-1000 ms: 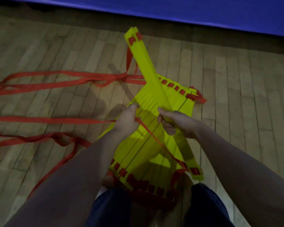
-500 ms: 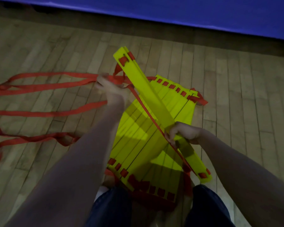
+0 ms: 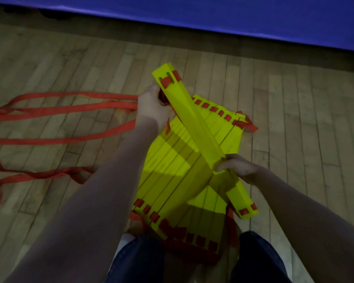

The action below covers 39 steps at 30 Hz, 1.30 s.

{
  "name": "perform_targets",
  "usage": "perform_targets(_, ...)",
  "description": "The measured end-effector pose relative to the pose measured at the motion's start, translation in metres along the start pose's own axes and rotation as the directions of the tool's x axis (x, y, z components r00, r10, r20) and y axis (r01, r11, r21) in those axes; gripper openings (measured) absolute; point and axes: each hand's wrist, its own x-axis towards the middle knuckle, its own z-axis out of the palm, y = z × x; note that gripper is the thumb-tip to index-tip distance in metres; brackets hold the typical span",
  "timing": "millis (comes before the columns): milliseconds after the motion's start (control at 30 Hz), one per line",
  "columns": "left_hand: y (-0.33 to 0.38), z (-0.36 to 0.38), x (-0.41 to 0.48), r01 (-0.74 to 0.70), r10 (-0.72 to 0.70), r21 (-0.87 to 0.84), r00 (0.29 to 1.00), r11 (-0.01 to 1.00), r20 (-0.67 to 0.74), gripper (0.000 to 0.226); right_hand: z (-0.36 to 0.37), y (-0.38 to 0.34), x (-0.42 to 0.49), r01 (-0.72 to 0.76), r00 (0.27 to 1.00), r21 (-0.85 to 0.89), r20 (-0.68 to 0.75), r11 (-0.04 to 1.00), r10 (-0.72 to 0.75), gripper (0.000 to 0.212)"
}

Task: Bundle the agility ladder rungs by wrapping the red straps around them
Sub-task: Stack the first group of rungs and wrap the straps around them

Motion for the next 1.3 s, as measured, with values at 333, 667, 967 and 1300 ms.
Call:
perform_targets(333,0.017,-0.003,-0.01,-0.166,0.167,0.098,0.986,0.981,-0.005,0.008,0.01,-0.055,-0.006,0.302,0.949,0.058,-0.11,0.951,-0.295,0.067)
perform_targets(667,0.033,0.002,-0.018,-0.308,0.266,0.131,0.927,0.942,0.264,0.012,0.037,-0.112,-0.006,0.465,0.671,-0.441,-0.39,0.768,-0.63,0.06)
perform_targets(967,0.035,0.005,-0.017,-0.374,0.187,0.297,0.842,0.879,0.507,0.022,0.036,-0.088,-0.003,0.216,0.713,-0.593,-0.447,0.776,-0.541,0.072)
perform_targets(1300,0.041,0.001,-0.022,-0.304,0.139,0.467,0.925,0.83,0.354,0.02,0.037,-0.084,-0.002,0.182,0.737,-0.621,-0.428,0.763,-0.524,0.063)
